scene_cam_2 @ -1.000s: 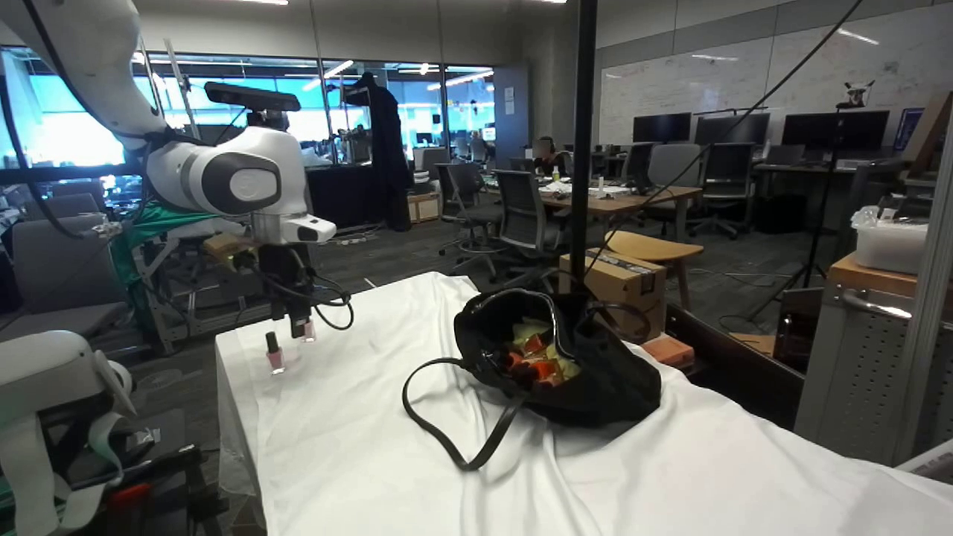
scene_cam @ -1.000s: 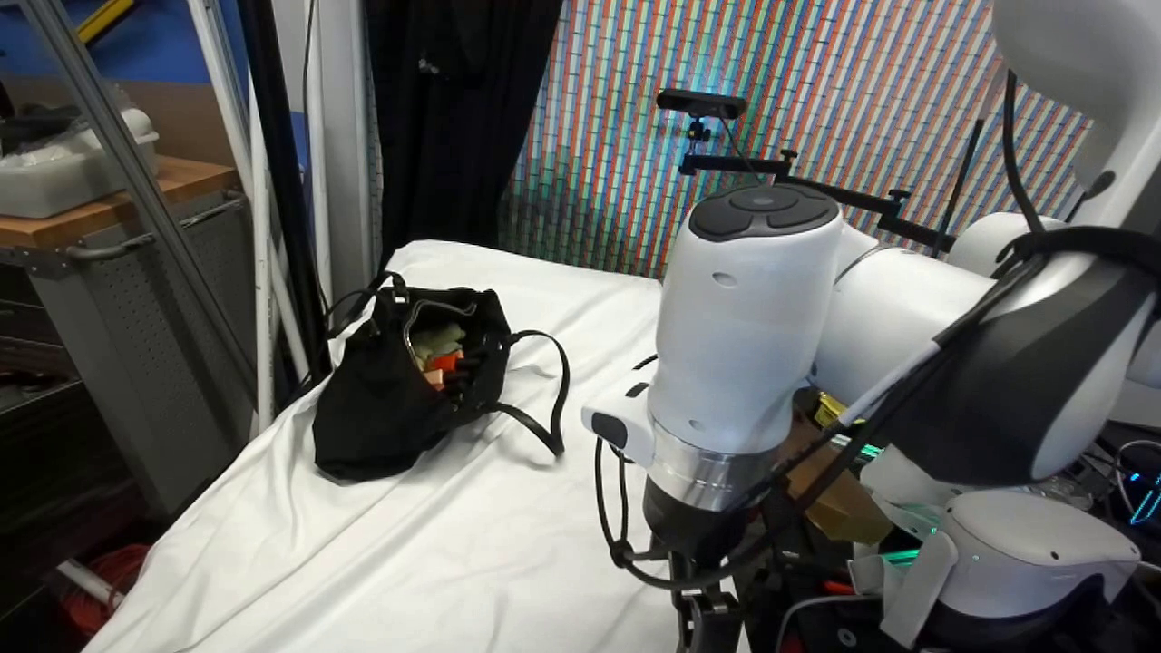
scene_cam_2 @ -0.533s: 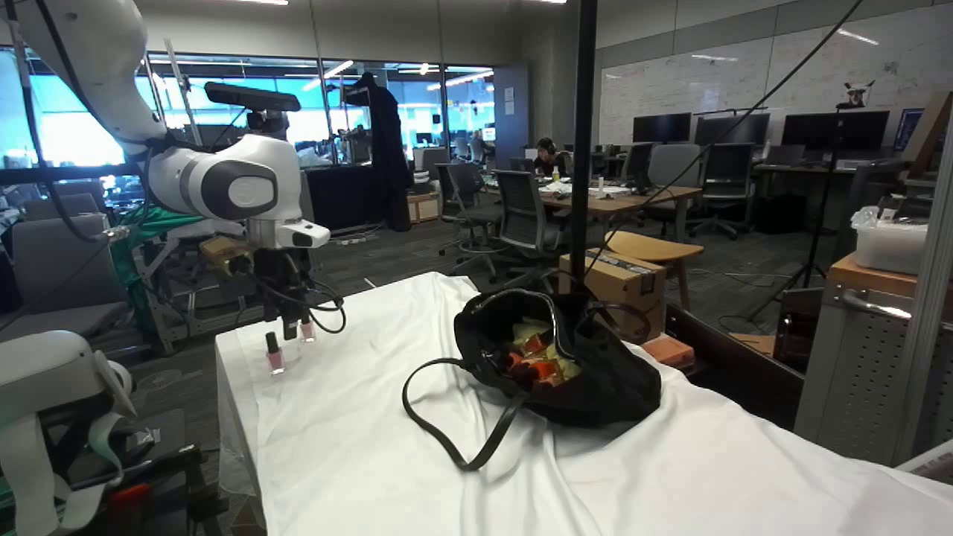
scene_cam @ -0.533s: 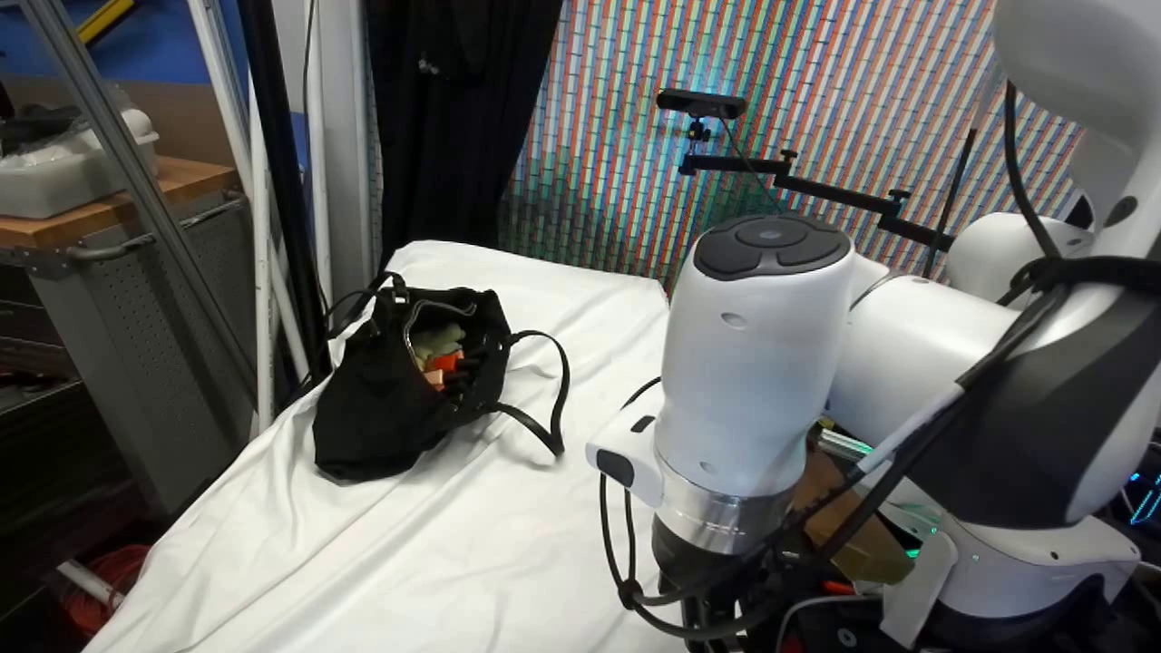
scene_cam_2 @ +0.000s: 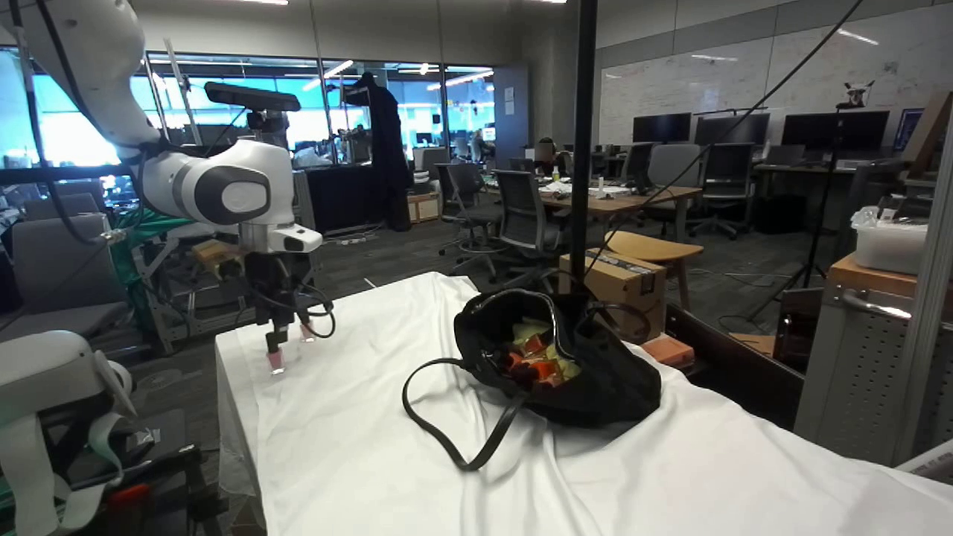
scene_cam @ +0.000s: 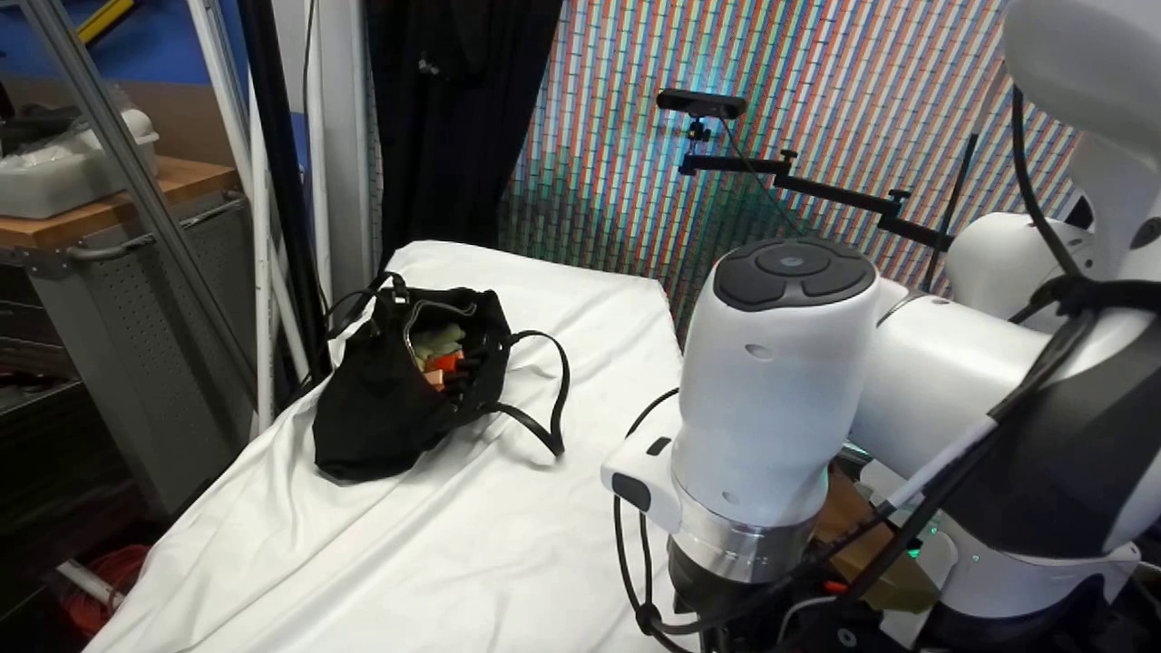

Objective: Pick up all the nail polish on the table and put them in the bag

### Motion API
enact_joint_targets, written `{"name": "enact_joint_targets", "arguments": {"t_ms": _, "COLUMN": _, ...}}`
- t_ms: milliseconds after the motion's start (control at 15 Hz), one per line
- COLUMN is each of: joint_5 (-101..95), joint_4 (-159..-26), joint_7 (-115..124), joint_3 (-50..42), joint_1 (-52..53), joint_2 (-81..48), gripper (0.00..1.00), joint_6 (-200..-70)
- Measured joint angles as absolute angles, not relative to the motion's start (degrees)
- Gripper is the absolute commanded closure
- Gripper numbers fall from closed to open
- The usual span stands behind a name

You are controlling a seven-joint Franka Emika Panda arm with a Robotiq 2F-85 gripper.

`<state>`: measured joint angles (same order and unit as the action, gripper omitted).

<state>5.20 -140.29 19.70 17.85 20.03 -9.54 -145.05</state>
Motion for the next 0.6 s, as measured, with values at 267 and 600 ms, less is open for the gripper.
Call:
{"name": "enact_joint_targets", "arguments": {"t_ms": 267, "joint_5": 6.3, "joint_4": -141.7, "joint_7": 20.4, "joint_3": 18.5, "joint_1": 20.6, "joint_2": -9.6, "gripper": 0.00, "joint_6": -147.2}}
{"name": "enact_joint_targets", "arguments": {"t_ms": 600, "joint_5": 6.4, "joint_4": -143.7, "joint_7": 21.4, "joint_3": 18.8, "joint_1": 21.2, "joint_2": -9.8, "gripper": 0.00, "joint_6": -150.5}}
